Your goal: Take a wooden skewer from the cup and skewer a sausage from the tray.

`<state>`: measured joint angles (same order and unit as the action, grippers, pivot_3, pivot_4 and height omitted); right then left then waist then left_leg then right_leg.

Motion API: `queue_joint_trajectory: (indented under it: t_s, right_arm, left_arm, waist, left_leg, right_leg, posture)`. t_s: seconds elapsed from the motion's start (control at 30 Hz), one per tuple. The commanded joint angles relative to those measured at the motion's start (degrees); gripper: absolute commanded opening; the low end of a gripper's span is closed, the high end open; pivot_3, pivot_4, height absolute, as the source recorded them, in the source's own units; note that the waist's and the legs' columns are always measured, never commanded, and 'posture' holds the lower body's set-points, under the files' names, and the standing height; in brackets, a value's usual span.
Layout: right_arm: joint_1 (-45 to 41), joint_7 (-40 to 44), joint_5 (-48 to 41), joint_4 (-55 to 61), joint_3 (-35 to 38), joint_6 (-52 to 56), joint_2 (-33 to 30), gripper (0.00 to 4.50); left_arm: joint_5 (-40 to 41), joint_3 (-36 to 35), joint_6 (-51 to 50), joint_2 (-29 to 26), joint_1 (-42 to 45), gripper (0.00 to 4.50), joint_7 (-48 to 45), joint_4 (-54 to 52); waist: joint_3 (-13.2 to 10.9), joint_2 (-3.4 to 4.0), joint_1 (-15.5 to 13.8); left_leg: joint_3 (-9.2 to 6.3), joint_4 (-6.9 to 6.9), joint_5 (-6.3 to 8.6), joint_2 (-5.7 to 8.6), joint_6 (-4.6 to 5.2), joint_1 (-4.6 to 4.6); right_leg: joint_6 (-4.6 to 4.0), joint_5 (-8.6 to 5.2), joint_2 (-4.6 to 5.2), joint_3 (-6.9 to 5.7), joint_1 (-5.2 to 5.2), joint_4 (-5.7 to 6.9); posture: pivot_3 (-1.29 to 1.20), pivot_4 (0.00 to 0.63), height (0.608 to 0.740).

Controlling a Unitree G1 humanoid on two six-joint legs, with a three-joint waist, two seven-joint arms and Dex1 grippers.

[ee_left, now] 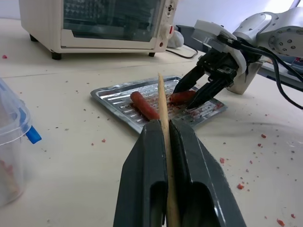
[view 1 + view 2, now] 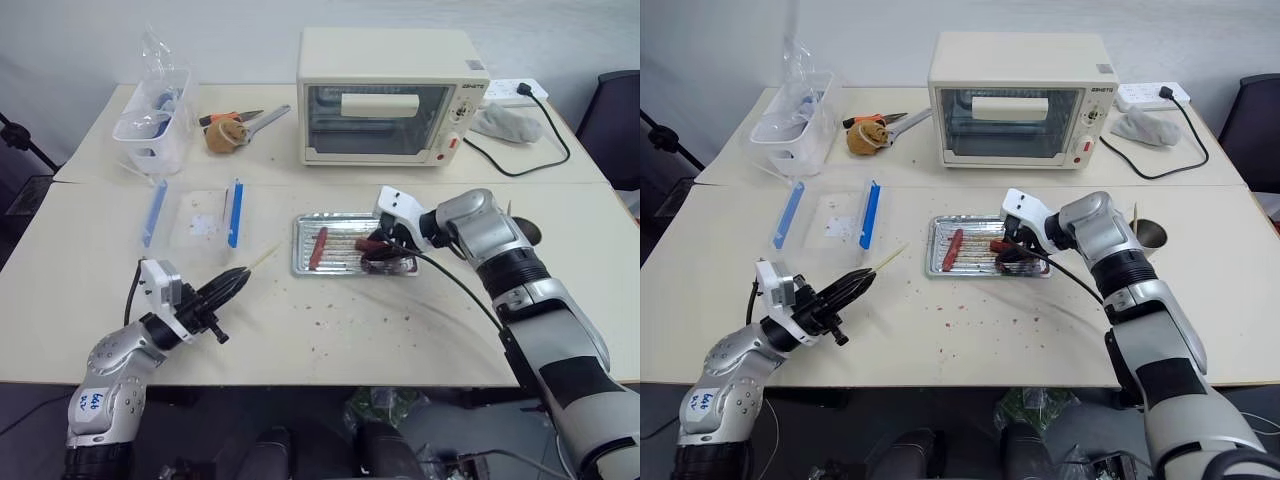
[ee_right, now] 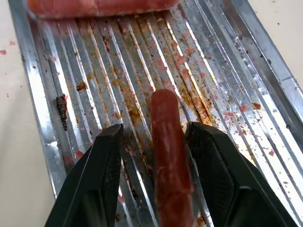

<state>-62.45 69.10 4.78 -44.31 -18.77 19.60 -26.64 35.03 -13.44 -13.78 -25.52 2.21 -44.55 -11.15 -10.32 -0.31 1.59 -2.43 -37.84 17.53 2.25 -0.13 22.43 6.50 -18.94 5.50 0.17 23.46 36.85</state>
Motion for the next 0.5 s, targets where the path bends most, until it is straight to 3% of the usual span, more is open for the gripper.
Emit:
queue_joint_trajectory:
  t_s: [0.03,0.17,0.5]
  right_arm:
    - [0.2,0.2,0.1,1.8,0.7,-0.5,-0.2,2.10]
    - [0.4,0.0,-0.1,1.9,1.0,-0.7,-0.2,1.08]
    - [2.3,1.5,-1.3,5.7,2.1,0.2,-0.9,1.08]
  left_arm:
    - [-0.3,-0.4,0.8,-0.7,0.6,0.00,-0.3,-1.0]
    - [-0.6,-0.1,0.8,-0.9,1.0,0.00,-0.6,-0.8]
    - [-1.8,1.2,1.0,-1.4,1.7,0.00,-2.1,-0.2]
  waist:
    - [0.0,0.00,0.0]
    - [0.0,0.00,0.0]
    - [0.0,0.00,0.0]
  left_leg:
    - [0.00,0.00,0.00,0.00,0.00,0.00]
    - [0.00,0.00,0.00,0.00,0.00,0.00]
    - [0.00,0.00,0.00,0.00,0.00,0.00]
  right_leg:
    - [0.00,0.00,0.00,0.00,0.00,0.00]
    - [0.00,0.00,0.00,-0.01,0.00,0.00]
    - [0.00,0.00,0.00,-0.01,0.00,0.00]
  posture:
    - [0.00,0.150,0.740]
    - [0.00,0.150,0.740]
    - [0.00,0.150,0.740]
